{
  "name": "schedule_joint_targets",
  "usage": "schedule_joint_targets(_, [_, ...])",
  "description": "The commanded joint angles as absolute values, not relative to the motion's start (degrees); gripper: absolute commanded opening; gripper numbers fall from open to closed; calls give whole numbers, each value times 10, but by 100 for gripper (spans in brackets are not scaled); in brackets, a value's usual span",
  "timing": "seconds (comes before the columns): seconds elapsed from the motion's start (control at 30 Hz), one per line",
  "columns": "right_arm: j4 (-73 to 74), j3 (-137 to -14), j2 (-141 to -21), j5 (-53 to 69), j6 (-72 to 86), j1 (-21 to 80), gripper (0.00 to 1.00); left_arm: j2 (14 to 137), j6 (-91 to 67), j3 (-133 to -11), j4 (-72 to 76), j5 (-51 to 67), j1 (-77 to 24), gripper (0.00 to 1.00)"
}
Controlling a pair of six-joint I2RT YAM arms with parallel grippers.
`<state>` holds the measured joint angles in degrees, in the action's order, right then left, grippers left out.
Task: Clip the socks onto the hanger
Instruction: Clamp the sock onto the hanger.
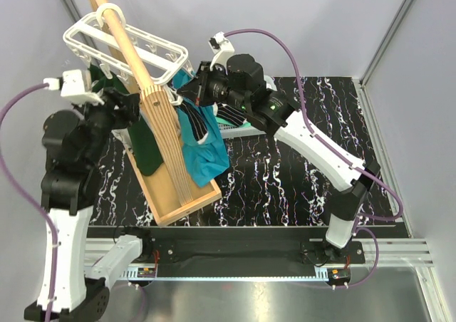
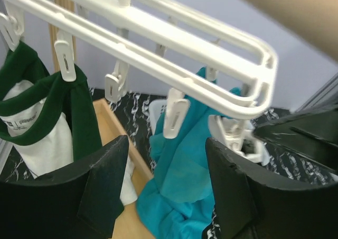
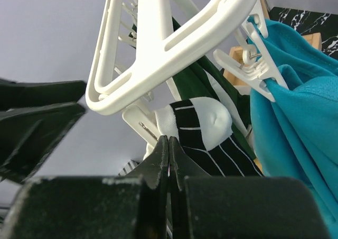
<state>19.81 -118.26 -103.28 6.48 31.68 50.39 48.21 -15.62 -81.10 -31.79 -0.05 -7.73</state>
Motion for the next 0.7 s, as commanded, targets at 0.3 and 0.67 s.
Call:
schedule_joint_targets(0.3, [216,-1252,-1075,37,262,508,5,512,-146,-812,-297,44,-43,68])
schedule_joint_targets(0.67, [228,-1162,-1010,46,207,504,55,402,-193,-767,-337,-73,-43,77])
